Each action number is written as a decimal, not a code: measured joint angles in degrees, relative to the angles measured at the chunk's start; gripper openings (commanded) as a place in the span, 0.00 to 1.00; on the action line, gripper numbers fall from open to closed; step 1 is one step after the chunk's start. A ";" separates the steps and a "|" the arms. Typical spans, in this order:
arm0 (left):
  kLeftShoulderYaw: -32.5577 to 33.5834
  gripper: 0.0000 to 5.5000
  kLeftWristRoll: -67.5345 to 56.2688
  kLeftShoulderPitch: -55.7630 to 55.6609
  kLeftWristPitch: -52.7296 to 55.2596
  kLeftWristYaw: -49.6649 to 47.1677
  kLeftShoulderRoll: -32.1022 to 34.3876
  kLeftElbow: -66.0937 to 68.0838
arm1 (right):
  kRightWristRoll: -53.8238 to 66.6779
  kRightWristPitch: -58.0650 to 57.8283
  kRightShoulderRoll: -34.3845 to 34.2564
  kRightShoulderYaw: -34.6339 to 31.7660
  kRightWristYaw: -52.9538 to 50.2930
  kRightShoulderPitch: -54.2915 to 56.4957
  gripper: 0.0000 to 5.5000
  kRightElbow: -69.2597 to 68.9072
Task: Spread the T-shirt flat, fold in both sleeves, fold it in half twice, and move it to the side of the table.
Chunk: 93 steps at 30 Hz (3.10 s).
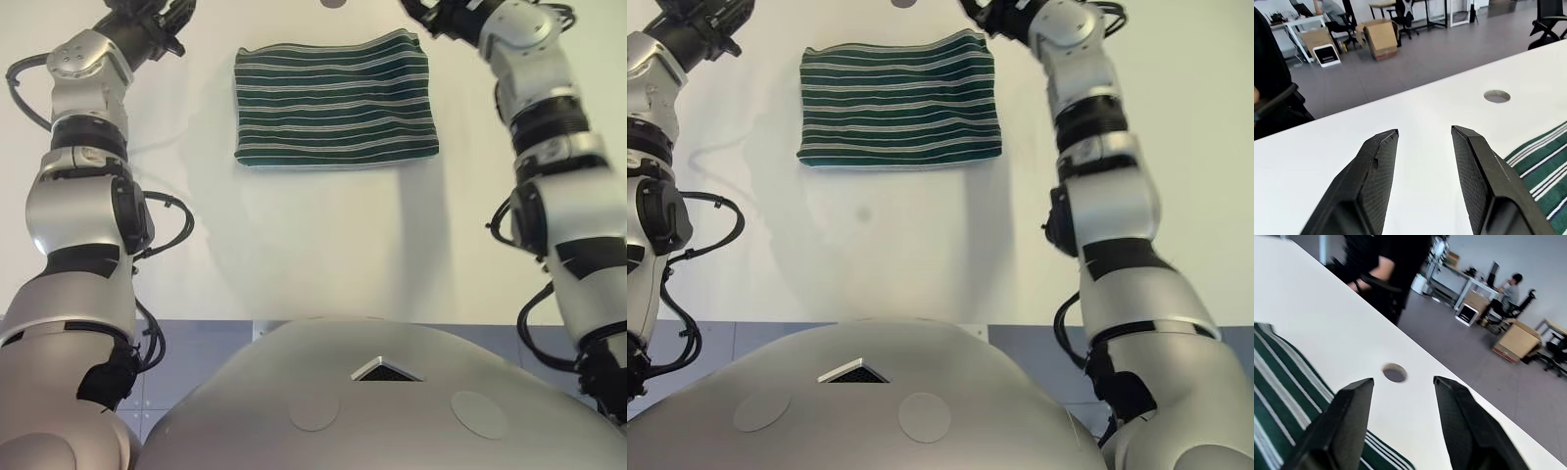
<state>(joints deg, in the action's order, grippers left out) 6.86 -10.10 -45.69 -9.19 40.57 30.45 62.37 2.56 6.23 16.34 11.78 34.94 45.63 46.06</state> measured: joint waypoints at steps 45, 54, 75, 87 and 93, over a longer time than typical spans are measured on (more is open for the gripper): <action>-6.11 0.39 8.74 58.86 24.23 -17.89 -1.99 -92.81 | -23.15 -0.81 1.39 20.19 0.91 -16.96 0.41 -26.64; -6.79 0.39 7.37 67.84 21.40 -14.42 -1.78 -99.75 | 0.84 3.19 21.68 14.44 34.14 -27.49 0.41 -46.30; -15.94 0.65 38.15 82.52 -15.69 -5.72 16.56 -94.06 | 5.62 8.17 31.88 3.39 42.02 -30.52 0.41 -45.12; -25.33 0.38 46.74 74.03 -22.52 -12.46 12.60 -85.64 | 1.21 47.33 36.13 5.62 45.93 -32.92 0.41 -28.07; -26.90 0.19 45.89 72.50 -24.45 -13.58 12.89 -82.71 | -0.88 57.71 34.66 10.26 41.88 -34.71 0.41 -25.98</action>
<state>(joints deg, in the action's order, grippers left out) -20.05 35.79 26.81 -33.64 26.99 43.34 -20.34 1.68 63.93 50.99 22.04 76.82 10.92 20.08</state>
